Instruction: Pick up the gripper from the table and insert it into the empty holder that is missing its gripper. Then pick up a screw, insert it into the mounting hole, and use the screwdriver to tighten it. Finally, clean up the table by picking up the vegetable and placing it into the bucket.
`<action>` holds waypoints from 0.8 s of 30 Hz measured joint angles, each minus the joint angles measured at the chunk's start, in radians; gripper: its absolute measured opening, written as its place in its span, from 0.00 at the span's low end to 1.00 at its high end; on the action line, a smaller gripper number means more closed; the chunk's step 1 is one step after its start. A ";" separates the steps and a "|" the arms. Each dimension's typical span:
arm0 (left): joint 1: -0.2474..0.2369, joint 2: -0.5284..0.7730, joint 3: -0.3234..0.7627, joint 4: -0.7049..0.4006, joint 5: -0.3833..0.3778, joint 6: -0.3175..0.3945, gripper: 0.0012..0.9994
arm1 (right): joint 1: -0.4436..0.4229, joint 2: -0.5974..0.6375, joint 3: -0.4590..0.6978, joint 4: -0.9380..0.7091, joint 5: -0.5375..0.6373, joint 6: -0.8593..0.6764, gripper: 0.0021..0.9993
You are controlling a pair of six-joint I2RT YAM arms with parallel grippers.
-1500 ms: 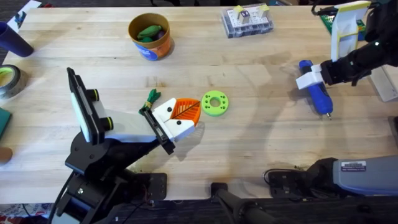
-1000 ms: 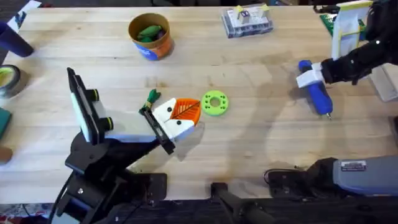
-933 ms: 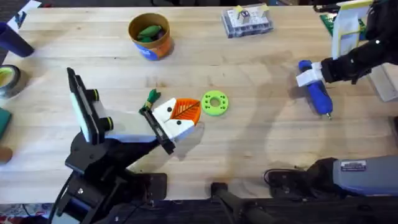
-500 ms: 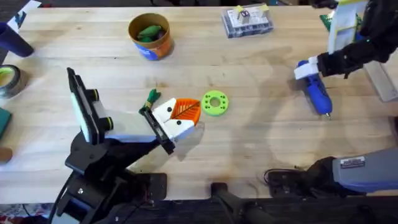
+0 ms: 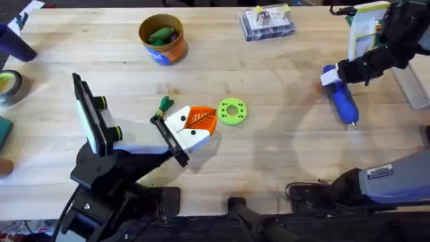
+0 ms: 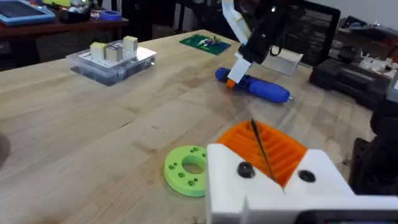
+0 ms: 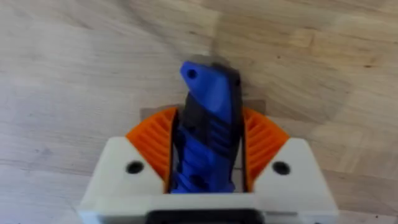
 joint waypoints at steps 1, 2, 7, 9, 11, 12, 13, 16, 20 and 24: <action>0.000 0.000 0.000 0.000 0.000 0.000 0.01 | 0.000 0.001 0.000 0.001 0.001 0.001 0.46; 0.000 0.000 0.000 0.000 0.000 0.000 0.01 | 0.000 0.002 0.000 0.002 0.002 0.002 0.40; 0.000 0.000 0.000 0.000 0.000 0.000 0.01 | 0.000 0.003 0.001 -0.005 0.002 -0.001 0.05; 0.000 0.000 0.000 0.000 0.000 0.000 0.01 | 0.000 0.003 0.001 -0.003 0.002 0.001 0.02; 0.000 0.000 0.000 0.000 0.000 0.000 0.01 | 0.000 0.003 0.001 -0.004 0.002 0.002 0.02; 0.000 0.000 0.000 0.000 0.000 0.000 0.01 | 0.000 0.003 0.002 -0.006 0.002 0.002 0.02; 0.000 0.000 0.000 0.000 0.000 0.000 0.01 | 0.000 0.003 0.003 -0.011 0.002 0.003 0.02; 0.000 0.000 0.000 0.000 0.000 0.000 0.01 | -0.002 0.003 0.013 -0.042 0.001 0.027 0.02; 0.000 0.000 0.000 0.000 0.000 0.000 0.01 | -0.021 -0.009 0.021 -0.040 -0.006 0.089 0.02; 0.000 0.000 0.000 0.000 0.000 0.000 0.01 | -0.039 -0.108 0.021 0.006 -0.007 0.130 0.02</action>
